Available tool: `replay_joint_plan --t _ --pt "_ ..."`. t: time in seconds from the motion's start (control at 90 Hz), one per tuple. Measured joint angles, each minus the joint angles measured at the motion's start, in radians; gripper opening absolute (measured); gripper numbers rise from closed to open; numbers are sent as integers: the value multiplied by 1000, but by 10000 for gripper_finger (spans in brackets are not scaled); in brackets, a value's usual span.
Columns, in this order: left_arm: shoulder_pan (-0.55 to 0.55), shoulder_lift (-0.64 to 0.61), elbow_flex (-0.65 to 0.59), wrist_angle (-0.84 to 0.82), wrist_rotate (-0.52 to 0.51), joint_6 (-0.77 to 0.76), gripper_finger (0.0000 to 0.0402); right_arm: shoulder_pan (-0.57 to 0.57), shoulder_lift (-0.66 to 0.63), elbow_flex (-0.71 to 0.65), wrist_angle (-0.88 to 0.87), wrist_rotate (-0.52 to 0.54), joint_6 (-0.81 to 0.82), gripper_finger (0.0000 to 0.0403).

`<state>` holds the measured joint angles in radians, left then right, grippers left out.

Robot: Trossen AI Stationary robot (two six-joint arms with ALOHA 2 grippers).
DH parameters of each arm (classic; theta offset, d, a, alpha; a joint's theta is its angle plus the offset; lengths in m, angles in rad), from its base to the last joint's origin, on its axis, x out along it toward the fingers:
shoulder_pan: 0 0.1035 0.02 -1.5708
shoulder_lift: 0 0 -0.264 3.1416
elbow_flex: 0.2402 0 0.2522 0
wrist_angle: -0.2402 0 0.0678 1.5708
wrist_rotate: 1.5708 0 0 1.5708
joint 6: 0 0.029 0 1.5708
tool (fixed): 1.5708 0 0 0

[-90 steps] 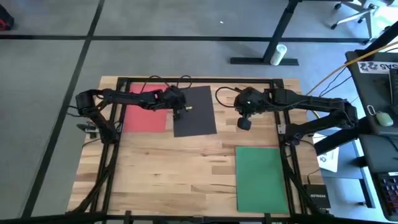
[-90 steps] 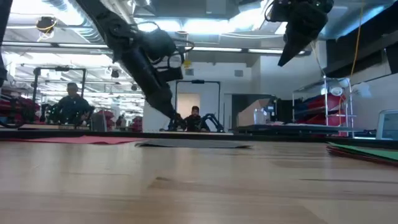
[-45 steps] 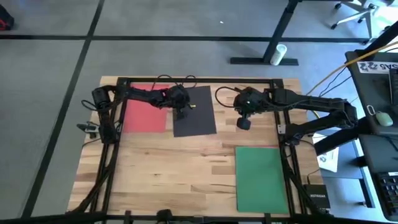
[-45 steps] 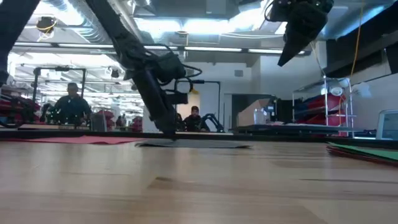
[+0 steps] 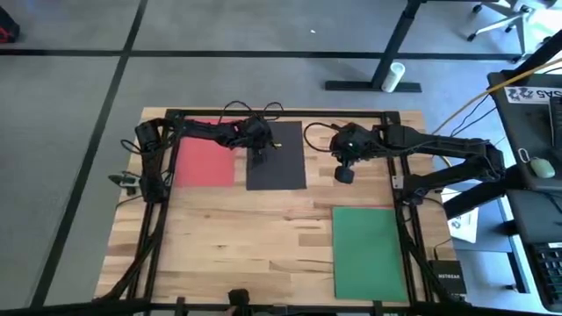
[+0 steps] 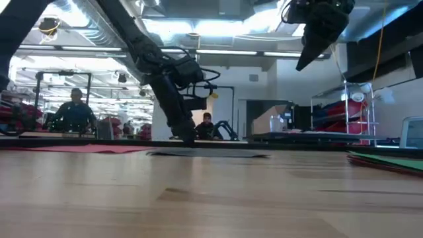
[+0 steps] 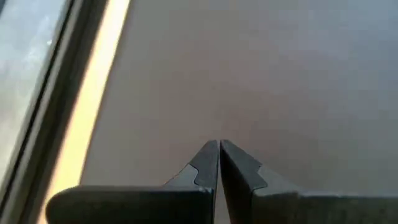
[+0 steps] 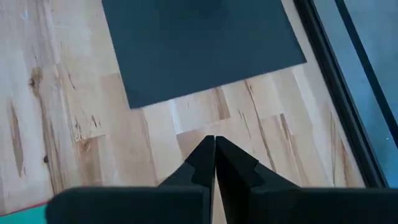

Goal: Organize paper
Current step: Move the black paper to the top center of the table

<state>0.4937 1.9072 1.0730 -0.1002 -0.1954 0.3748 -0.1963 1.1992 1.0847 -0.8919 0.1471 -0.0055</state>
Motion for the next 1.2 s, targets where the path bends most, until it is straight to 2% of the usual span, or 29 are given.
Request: replay_joint_plan --t 0.111,0.2,0.4,0.489,0.656,0.789,0.867,1.078,1.2 --pt "-6 -4 14 -33 -4 -7 0 0 0 0 -1 -16 -3 0" --pt "-23 -27 22 -73 -6 -25 0 0 0 0 -2 -82 -22 0" --pt "-102 -121 26 -142 9 -143 0 1 16 0 -56 -383 19 1" --pt "-148 -150 26 -181 75 -249 0 22 39 -23 -57 -477 40 9" --pt "-234 -155 6 -185 295 -372 0 74 97 -115 -57 -542 50 48" --pt "-284 -155 -78 -22 472 -417 0 100 142 -202 10 -553 69 87" --pt "-296 -155 -146 123 540 -462 0 105 166 -246 74 -565 82 104" --pt "-295 -155 -324 519 600 -602 0 105 213 -300 178 -603 70 107" --pt "-295 -155 -391 661 600 -634 0 105 236 -311 199 -602 51 99"
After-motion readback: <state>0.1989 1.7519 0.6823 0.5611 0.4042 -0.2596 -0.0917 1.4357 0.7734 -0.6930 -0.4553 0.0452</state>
